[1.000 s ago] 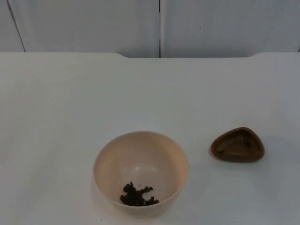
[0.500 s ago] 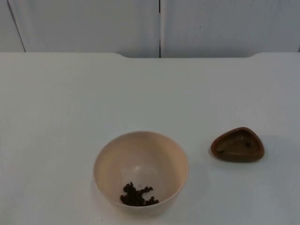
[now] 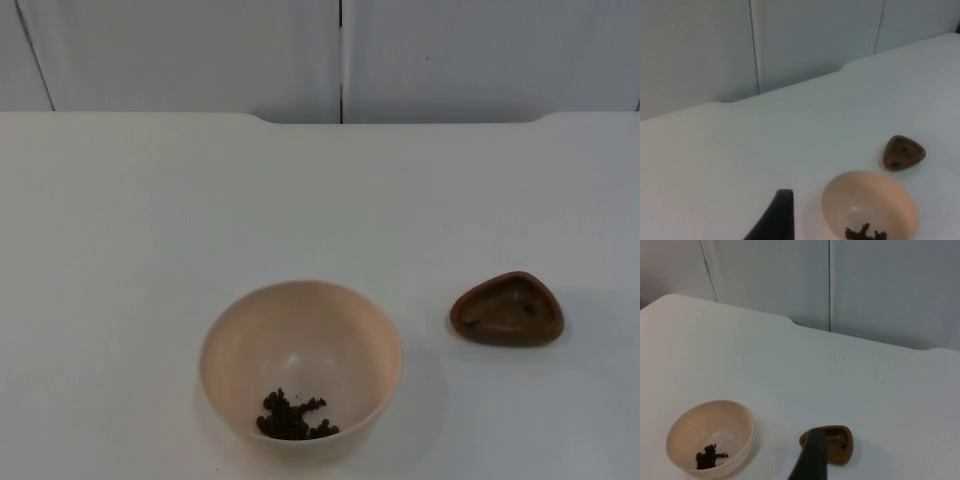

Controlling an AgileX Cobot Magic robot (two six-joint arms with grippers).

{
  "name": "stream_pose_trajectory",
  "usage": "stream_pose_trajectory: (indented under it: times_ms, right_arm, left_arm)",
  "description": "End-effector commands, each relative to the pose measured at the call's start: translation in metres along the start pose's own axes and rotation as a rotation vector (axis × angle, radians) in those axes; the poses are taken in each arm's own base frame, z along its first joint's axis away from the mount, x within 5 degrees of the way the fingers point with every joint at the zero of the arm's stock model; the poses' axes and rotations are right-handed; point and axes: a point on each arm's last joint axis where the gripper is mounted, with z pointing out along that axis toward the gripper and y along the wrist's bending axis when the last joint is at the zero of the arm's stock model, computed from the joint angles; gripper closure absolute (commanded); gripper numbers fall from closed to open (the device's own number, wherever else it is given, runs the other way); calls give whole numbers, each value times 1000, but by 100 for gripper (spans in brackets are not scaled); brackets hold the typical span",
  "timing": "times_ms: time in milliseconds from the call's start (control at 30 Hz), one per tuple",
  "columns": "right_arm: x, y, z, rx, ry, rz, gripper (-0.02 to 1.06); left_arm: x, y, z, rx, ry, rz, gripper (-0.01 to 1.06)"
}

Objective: Pick up the bowl with the left hand and pour the coffee beans from the cup into the bowl with the right hand.

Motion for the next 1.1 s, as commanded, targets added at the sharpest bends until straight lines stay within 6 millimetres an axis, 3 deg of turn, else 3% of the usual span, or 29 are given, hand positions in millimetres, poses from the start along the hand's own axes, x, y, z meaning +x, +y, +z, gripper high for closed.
stream_pose_trajectory:
  times_ms: [0, 167, 533, 867, 1067]
  right_arm:
    - [3, 0, -2, 0, 4, -11, 33]
    - [9, 1, -9, 0, -16, -17, 33]
    - [43, 3, -19, -3, -49, -26, 33]
    - [54, 3, -25, 2, 14, -40, 33]
    - [67, 2, -13, 0, 83, -35, 33]
  left_arm:
    - [6, 1, -3, -12, 30, 30, 0]
    - [17, 3, -14, -30, 64, 47, 0]
    - [53, 5, -23, -46, 16, 19, 0]
    - [65, 6, -13, -49, 72, -16, 0]
    - [72, 8, -10, -74, 131, -3, 0]
